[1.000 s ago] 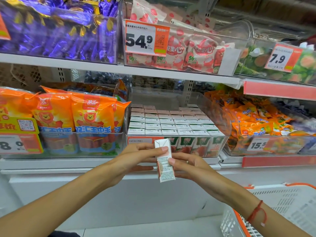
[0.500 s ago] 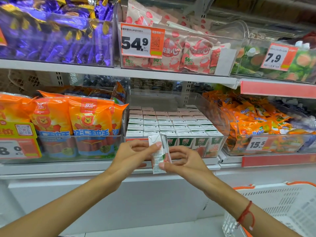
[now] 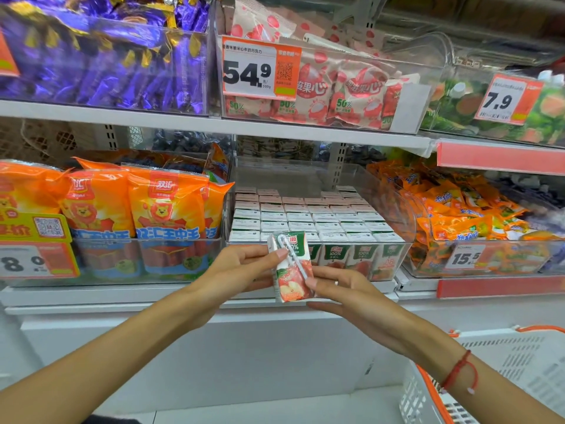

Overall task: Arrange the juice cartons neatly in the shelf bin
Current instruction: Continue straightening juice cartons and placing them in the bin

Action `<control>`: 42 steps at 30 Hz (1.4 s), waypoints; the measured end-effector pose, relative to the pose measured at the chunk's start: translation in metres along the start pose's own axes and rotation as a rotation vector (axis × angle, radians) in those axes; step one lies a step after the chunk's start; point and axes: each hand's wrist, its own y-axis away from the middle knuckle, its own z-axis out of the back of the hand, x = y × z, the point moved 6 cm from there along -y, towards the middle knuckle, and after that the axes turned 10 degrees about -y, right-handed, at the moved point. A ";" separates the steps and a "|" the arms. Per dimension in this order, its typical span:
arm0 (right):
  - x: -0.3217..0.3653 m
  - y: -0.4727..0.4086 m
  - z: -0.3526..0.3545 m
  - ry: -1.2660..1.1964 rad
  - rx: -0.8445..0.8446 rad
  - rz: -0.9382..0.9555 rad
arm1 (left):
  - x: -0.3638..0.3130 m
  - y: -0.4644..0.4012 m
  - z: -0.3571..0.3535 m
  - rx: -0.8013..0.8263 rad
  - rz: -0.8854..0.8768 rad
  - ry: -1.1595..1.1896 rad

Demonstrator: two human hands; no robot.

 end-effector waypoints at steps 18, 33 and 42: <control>0.022 0.010 -0.010 0.372 -0.239 0.318 | -0.013 0.003 0.002 -0.245 -0.134 -0.041; 0.028 0.010 0.008 -0.057 -0.217 0.308 | -0.042 0.020 -0.007 -0.328 -0.678 -0.722; 0.023 0.010 0.009 0.093 -0.208 0.256 | -0.026 0.010 -0.008 -0.188 -0.544 -0.712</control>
